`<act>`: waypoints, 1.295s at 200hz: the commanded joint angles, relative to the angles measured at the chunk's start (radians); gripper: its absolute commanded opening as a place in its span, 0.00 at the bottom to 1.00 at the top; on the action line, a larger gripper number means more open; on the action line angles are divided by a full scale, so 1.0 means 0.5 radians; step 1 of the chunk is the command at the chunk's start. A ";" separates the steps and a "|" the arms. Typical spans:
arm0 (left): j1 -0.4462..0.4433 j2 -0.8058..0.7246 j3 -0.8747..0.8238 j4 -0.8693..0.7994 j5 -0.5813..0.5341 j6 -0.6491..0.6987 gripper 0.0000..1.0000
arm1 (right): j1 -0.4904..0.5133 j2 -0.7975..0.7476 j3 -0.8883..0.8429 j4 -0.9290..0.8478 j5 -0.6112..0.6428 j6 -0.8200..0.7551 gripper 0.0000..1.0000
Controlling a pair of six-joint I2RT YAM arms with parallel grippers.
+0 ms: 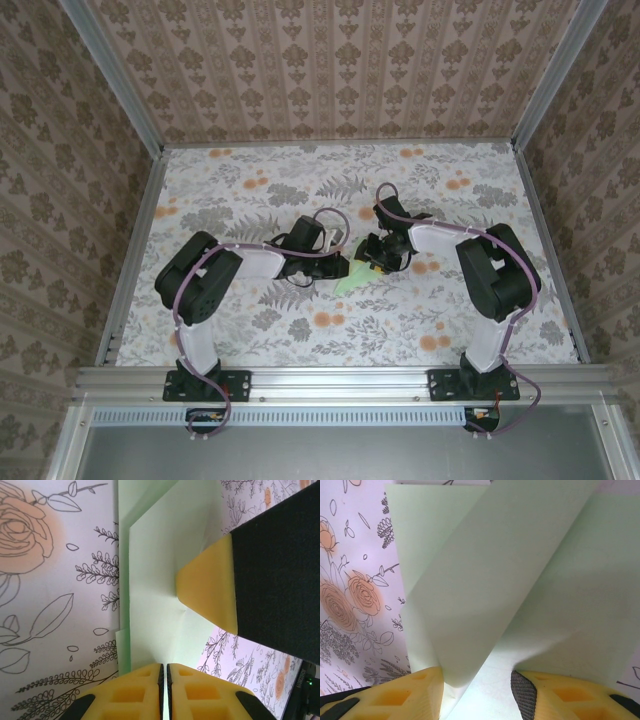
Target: Fold a paper plane with a square sheet of paper (pick it up from the middle)
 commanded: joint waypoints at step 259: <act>0.002 0.155 0.168 -0.502 -0.139 0.126 0.09 | -0.052 0.208 -0.006 -0.377 0.252 -0.041 0.41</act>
